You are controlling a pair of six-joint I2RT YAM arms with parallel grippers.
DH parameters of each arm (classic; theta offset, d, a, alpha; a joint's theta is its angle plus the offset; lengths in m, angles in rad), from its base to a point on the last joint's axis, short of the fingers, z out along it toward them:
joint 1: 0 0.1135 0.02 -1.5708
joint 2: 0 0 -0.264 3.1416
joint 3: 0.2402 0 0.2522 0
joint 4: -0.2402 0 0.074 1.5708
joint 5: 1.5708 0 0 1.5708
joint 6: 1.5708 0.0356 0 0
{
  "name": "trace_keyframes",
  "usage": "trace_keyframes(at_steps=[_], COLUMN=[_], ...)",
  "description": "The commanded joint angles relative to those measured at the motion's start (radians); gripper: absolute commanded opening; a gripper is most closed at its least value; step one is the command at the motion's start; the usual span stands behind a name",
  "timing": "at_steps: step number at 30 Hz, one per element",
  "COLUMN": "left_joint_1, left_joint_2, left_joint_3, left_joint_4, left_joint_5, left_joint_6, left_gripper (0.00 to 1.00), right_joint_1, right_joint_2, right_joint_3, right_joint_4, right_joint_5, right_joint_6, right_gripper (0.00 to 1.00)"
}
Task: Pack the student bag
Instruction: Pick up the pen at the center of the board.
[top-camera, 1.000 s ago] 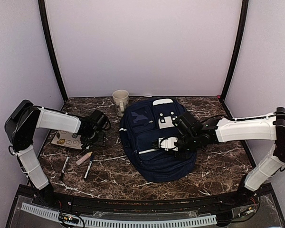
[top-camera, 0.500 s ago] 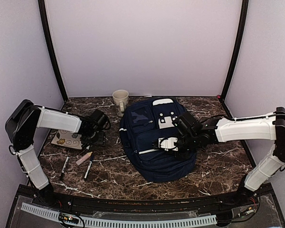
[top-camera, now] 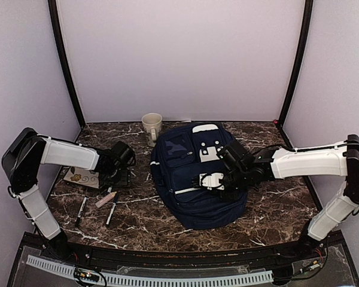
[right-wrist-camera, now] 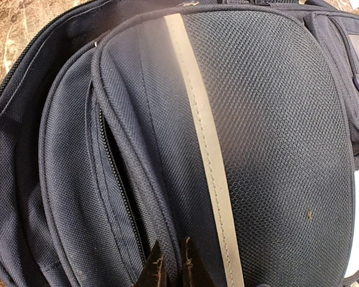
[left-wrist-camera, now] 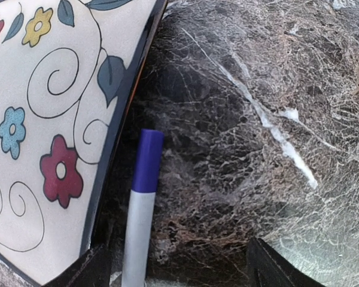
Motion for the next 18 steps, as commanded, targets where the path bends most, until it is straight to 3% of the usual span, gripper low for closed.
trace_keyframes(at_steps=[1,6,18], left_joint_1=[0.006,0.006,-0.052], left_joint_2=[0.055,0.085,0.087], left_joint_3=[-0.06,-0.077,-0.036], left_joint_4=[-0.123,-0.047,-0.03], left_joint_5=[0.102,0.2,0.274], left_joint_6=[0.01,0.015,0.03], left_gripper=[0.81,0.77,0.42], right_joint_1=[0.001,0.001,0.001], right_joint_2=[0.014,0.008,0.01], right_joint_3=[0.024,0.022,0.024], right_joint_4=[-0.003,-0.006,-0.007], right_joint_5=[-0.014,-0.013,-0.011], right_joint_6=[0.009,0.009,0.009], right_gripper=[0.07,0.07,0.06])
